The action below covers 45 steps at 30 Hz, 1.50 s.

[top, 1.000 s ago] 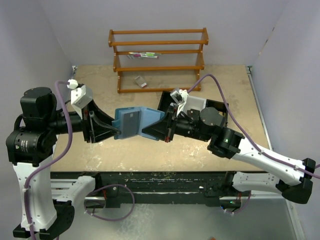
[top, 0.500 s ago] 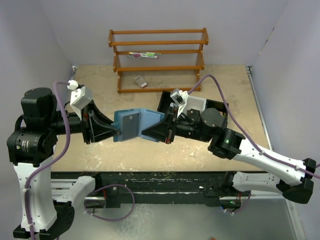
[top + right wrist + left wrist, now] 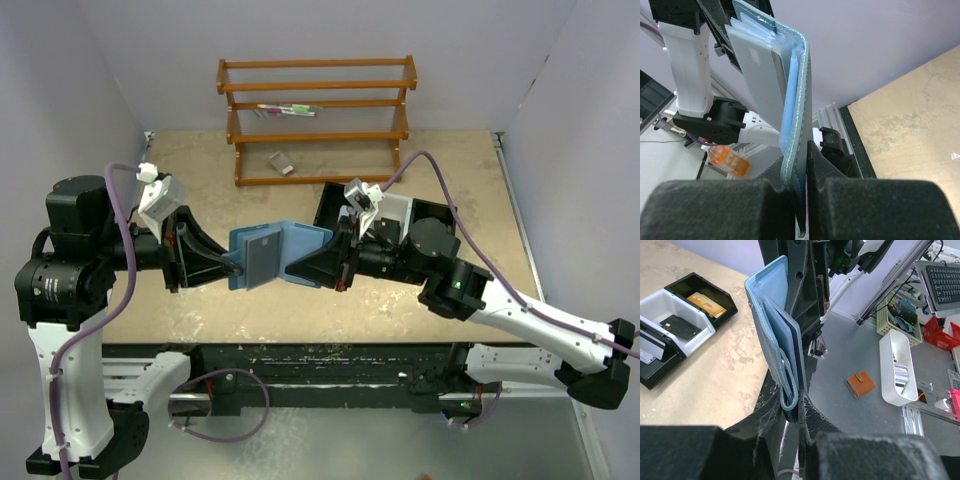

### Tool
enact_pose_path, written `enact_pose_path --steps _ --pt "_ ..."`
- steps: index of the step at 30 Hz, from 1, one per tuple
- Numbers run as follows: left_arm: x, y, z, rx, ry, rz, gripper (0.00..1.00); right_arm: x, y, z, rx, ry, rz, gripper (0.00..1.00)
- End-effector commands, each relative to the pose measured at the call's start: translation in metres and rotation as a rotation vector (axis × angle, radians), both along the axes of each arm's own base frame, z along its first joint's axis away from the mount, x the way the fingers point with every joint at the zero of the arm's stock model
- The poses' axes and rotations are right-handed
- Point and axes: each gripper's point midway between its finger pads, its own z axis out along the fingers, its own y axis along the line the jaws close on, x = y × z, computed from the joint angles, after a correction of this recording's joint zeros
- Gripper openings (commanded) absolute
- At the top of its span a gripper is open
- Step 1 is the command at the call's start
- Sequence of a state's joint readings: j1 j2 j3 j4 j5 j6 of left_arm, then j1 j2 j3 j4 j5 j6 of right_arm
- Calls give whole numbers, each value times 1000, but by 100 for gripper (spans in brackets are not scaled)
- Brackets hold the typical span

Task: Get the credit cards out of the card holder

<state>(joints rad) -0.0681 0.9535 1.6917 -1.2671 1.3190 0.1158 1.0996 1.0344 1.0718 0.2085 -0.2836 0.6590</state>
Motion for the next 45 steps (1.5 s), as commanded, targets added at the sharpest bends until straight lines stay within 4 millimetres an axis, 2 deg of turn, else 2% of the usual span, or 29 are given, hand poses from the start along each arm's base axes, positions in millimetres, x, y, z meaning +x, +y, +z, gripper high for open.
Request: enact_pose_path --steps 1,6,9,12,13,15,18,21,23,30,36,45 --pt "-8 -2 9 -22 -31 -43 18 -18 -8 38 131 -84 66 0" --pt "-8 -2 12 -23 -33 -30 15 -21 -7 38 136 -85 89 0" --pt "3 0 9 0 -44 30 15 -22 -4 37 137 -80 97 0" --pt "28 9 0 66 -56 179 20 -21 -1 39 138 -77 102 0" --pt "34 12 -3 86 -58 213 22 -22 -1 39 138 -77 103 0" --pt "45 18 -10 122 -55 270 31 -23 0 40 143 -81 109 0" --pt "57 24 -17 155 -38 334 36 -25 1 39 142 -79 115 0" --pt "52 21 -16 142 -32 305 44 -25 3 38 140 -78 112 0" --pt "44 17 -13 120 -27 261 54 -25 3 38 142 -82 112 0" --pt "18 8 -2 60 -40 141 75 -25 2 39 144 -84 113 0" --pt "0 1 10 -3 -13 45 80 -26 5 38 138 -82 117 0" --pt "11 0 -3 -12 74 65 79 -31 14 43 134 -87 127 0"
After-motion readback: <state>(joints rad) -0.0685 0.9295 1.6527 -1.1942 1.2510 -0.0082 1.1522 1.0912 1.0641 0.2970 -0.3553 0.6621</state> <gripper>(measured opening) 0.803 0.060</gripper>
